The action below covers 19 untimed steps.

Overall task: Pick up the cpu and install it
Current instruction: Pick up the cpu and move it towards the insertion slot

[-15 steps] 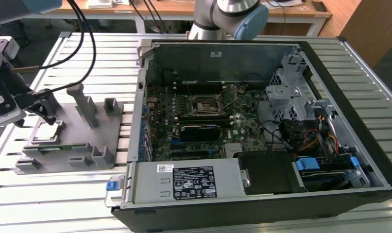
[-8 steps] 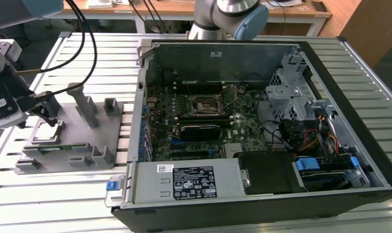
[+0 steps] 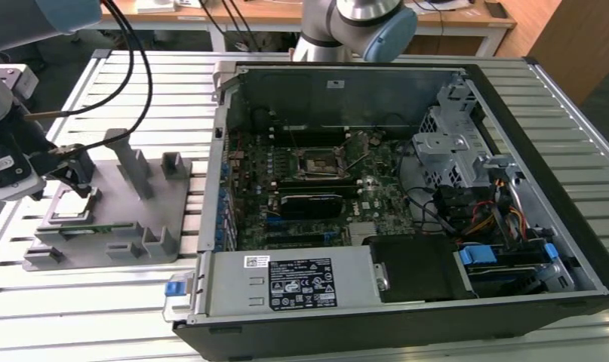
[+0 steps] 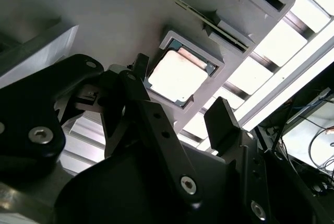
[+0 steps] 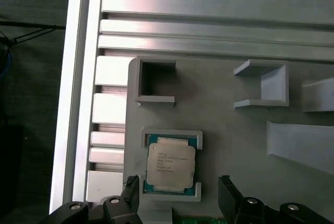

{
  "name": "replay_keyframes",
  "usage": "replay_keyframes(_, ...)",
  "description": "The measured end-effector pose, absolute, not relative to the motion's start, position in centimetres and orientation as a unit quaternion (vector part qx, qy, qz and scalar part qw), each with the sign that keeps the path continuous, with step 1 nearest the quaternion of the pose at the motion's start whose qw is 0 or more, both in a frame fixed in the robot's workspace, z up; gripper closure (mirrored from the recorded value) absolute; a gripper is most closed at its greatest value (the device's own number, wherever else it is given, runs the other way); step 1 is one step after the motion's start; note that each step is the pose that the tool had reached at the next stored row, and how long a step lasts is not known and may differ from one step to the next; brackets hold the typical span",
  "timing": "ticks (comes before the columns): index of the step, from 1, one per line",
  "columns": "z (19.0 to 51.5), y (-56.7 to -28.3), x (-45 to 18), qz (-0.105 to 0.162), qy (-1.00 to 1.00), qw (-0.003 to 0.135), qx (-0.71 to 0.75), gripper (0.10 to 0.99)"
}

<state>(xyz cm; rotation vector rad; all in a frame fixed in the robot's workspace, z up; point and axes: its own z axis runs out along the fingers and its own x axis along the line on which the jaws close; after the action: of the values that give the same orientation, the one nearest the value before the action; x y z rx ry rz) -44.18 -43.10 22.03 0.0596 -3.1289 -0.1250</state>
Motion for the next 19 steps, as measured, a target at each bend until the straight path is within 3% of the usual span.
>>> replay_keyframes(19,20.6,-42.9,-44.2,-0.04,-0.999,0.004,0.005,0.384)
